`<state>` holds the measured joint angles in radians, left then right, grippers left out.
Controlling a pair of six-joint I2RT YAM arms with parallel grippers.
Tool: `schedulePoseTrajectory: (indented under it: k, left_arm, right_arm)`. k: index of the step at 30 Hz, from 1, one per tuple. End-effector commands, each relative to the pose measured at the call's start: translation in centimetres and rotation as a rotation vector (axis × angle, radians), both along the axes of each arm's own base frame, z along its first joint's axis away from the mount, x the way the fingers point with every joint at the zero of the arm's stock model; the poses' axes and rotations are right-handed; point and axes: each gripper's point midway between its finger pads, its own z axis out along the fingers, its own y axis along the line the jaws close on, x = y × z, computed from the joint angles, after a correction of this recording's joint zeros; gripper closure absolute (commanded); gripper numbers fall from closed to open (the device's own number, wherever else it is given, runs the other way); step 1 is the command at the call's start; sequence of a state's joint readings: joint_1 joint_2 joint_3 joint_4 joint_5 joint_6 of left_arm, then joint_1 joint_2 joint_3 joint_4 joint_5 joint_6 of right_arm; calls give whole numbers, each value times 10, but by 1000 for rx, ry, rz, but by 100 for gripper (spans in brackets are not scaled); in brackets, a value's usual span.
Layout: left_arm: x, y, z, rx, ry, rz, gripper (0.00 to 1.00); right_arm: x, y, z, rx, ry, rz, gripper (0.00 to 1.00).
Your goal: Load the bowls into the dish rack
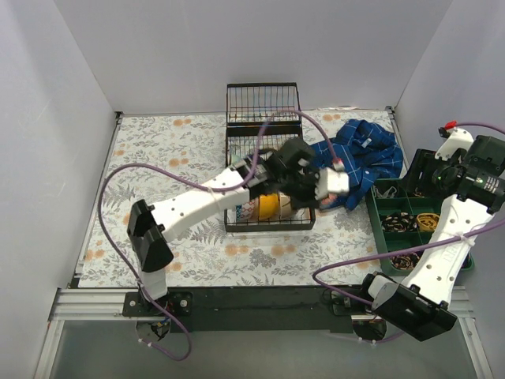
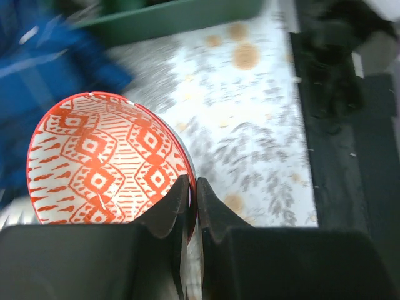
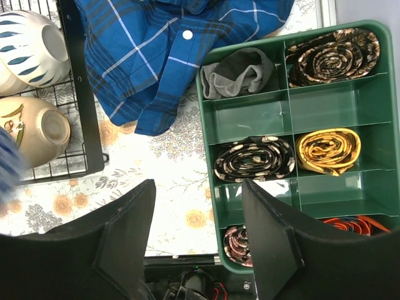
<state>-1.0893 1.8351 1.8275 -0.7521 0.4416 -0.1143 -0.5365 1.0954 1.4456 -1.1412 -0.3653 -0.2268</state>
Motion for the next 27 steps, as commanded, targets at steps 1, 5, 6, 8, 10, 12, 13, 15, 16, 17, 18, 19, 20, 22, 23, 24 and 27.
schedulePoseTrajectory:
  k: [1,5,6,8,10,12,13,15,16,17,18,19,20,22,23,24,27]
  left_arm:
    - [75,63,84,-214,89,299,100]
    - [106,126,119,-411,313,463,100]
    - [121,152,121,-466,439,561,100]
    - [114,166,113,-565,542,554,100]
    - [98,188,138,-700,615,573,100]
    - [96,193,127,-718,732,631,100]
    - [99,197,120,-724,788,659,100]
    - [111,212,101,-763,874,761,100]
    - [114,216,96,-781,940,802,100]
    - [118,221,95,-809,953,817,100]
    - [123,231,76,-813,995,874,100]
    - [125,235,72,-828,1051,899,100]
    - [128,239,69,-849,1059,906,100]
    - [132,249,52,-863,1114,948,100]
    - [133,251,54,-888,1146,943,100]
    - [134,253,50,-895,1167,943,100]
    - [132,255,34,-899,1262,946,100]
  right_arm:
    - [11,-2,10,9,-44,-1,34]
    - [10,-3,1,17,-18,1,35]
    - [10,-3,-2,17,-13,2,35]
    - [8,-5,-11,17,16,-2,35]
    - [6,-8,-19,6,37,-2,36]
    - [6,-11,-26,2,65,-5,36]
    - [6,-15,-28,-10,75,-14,36]
    - [8,-19,-28,-23,87,-15,36]
    - [8,-22,-28,-35,97,-20,36]
    - [9,-24,-29,-41,105,-20,36]
    - [9,-27,-28,-48,111,-24,37]
    - [9,-29,-27,-59,118,-29,36]
    - [10,-31,-30,-60,133,-31,36]
    - [8,-37,-31,-80,154,-39,37]
    - [8,-38,-34,-80,168,-42,37]
    - [8,-39,-35,-83,176,-43,37]
    - [9,-43,-37,-90,194,-49,37]
